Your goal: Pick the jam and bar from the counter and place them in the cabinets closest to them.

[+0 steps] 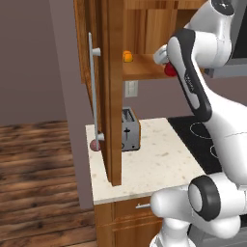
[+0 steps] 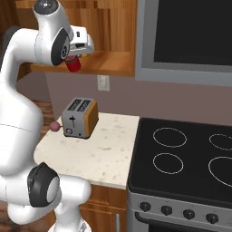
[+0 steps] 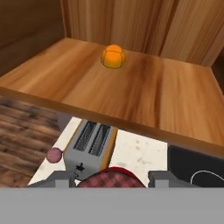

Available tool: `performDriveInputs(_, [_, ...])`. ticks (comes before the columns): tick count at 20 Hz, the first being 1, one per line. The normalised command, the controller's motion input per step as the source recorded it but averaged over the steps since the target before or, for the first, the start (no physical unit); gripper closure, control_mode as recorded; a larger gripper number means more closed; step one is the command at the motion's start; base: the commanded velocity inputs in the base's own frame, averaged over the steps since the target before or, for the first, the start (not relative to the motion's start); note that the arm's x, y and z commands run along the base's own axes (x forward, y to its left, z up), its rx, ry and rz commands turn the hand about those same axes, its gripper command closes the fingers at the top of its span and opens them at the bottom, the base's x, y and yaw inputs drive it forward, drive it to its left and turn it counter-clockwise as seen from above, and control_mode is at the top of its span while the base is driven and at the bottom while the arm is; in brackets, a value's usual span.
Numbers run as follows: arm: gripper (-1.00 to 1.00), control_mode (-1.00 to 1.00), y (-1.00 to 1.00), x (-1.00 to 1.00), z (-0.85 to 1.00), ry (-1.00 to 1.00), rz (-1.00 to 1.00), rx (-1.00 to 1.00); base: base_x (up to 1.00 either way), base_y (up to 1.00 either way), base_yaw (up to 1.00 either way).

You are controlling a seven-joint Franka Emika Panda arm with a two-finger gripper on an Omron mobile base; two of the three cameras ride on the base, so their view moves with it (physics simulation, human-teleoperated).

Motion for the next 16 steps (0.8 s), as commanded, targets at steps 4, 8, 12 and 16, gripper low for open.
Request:
performDriveInputs(4, [1.00,-1.00,0.00,0.02,0.00,0.03,0.00,0.00,0.00,0.00,0.00])
performDriveInputs(8, [1.00,-1.00,0.00,0.11,0.00,0.01,0.00,0.00,0.00,0.00,0.00])
performDriveInputs(12, [1.00,-1.00,-0.01,0.18,-0.06,0.00,0.00,0.00,0.00,0.00,0.00])
performDriveInputs(16, [1.00,-1.00,-0.04,0.57,0.00,0.03,0.00,0.00,0.00,0.00,0.00])
